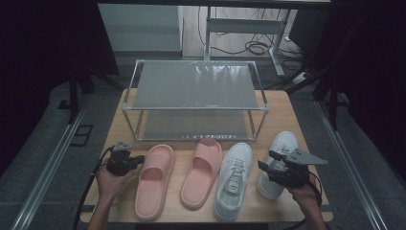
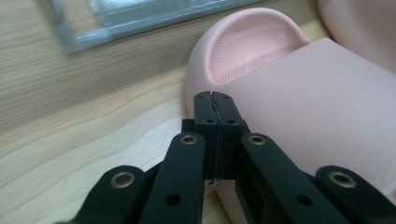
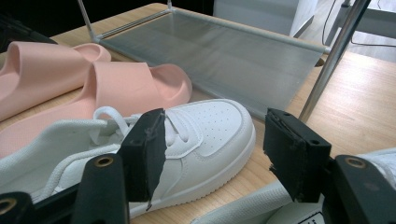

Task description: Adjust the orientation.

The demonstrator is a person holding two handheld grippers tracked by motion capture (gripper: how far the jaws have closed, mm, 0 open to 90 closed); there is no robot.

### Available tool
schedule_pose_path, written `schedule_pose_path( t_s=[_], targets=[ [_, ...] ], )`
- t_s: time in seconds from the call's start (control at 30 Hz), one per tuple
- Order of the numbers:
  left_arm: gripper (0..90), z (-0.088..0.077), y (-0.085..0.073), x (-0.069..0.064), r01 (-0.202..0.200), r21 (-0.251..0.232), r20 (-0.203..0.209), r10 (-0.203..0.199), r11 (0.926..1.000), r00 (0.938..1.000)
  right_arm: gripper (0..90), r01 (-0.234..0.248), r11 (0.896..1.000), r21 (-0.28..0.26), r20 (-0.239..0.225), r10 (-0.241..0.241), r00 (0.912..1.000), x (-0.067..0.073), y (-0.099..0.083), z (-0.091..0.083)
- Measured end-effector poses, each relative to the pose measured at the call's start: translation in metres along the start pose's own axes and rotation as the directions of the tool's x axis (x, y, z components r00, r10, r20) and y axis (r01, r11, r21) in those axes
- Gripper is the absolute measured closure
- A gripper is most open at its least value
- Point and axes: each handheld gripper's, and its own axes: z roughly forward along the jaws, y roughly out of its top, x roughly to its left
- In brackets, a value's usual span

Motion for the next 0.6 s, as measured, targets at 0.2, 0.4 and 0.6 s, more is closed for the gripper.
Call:
schedule_pose_path(
  t_s=[0.2, 0.4, 0.6],
  targets=[
    [90.0, 0.008, 0.007, -0.009, -0.026, 0.003, 0.018, 0.026, 0.9996, 0.9995, 39.6, 0.000, 1.000, 0.008, 0.000, 0.000, 1.0000, 0.000, -0.001, 0.001],
    [90.0, -0.003, 0.008, -0.011, -0.031, -0.025, 0.011, 0.031, 0.9992, 0.9995, 39.6, -0.005, 1.000, 0.004, 0.004, 0.005, 1.0000, -0.002, -0.002, 0.000],
    [90.0, -0.031, 0.002, -0.015, -0.056, -0.060, -0.011, 0.055, 0.9966, 0.9984, 39.6, -0.006, 1.000, 0.003, 0.007, 0.005, 1.0000, -0.002, -0.001, -0.001]
  ],
)
